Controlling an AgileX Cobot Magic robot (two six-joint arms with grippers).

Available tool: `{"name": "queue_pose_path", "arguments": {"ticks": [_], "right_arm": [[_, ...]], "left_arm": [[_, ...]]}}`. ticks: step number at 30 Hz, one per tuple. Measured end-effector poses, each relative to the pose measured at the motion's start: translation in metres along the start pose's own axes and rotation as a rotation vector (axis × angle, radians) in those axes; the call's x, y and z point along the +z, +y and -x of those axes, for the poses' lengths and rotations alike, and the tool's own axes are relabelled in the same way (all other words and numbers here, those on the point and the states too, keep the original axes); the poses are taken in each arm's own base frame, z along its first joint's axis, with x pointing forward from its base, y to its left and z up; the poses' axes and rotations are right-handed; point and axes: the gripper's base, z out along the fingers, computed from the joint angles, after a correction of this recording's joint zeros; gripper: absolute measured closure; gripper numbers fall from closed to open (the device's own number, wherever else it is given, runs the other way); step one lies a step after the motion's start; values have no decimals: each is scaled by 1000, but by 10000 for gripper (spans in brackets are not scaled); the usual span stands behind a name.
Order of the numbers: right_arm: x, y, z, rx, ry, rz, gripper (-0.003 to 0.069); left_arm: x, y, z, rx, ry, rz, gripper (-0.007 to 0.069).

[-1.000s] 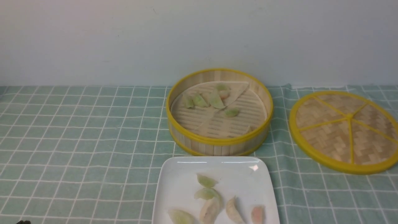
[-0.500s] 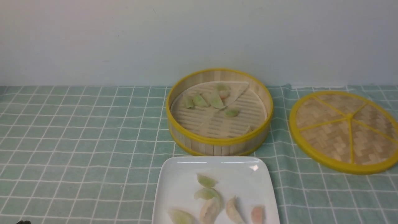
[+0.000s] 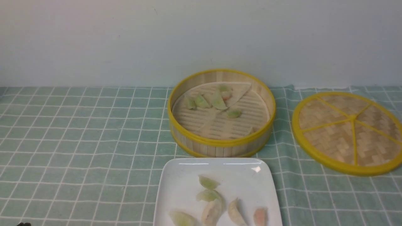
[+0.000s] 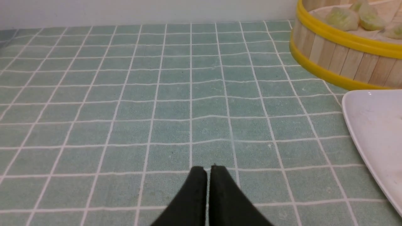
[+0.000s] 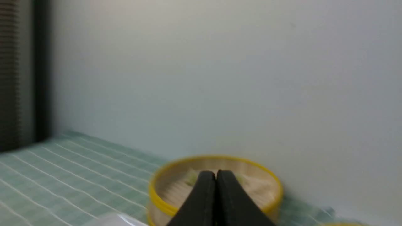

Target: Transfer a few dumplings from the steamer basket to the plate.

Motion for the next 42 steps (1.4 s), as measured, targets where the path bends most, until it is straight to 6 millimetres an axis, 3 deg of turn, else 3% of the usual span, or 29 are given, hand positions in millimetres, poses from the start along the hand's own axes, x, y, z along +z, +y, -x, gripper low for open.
{"name": "queue_pose_path", "arguments": {"ticks": [4, 6, 11, 42], "right_arm": [[5, -12, -61, -8, 206, -256, 673], [3, -17, -79, 8, 295, -345, 673], [1, -20, -80, 8, 308, -407, 673], [1, -20, -80, 8, 308, -408, 673]], "left_arm": [[0, 0, 0, 0, 1, 0, 631], [0, 0, 0, 1, 2, 0, 631], [0, 0, 0, 1, 3, 0, 631], [0, 0, 0, 2, 3, 0, 631]]}}
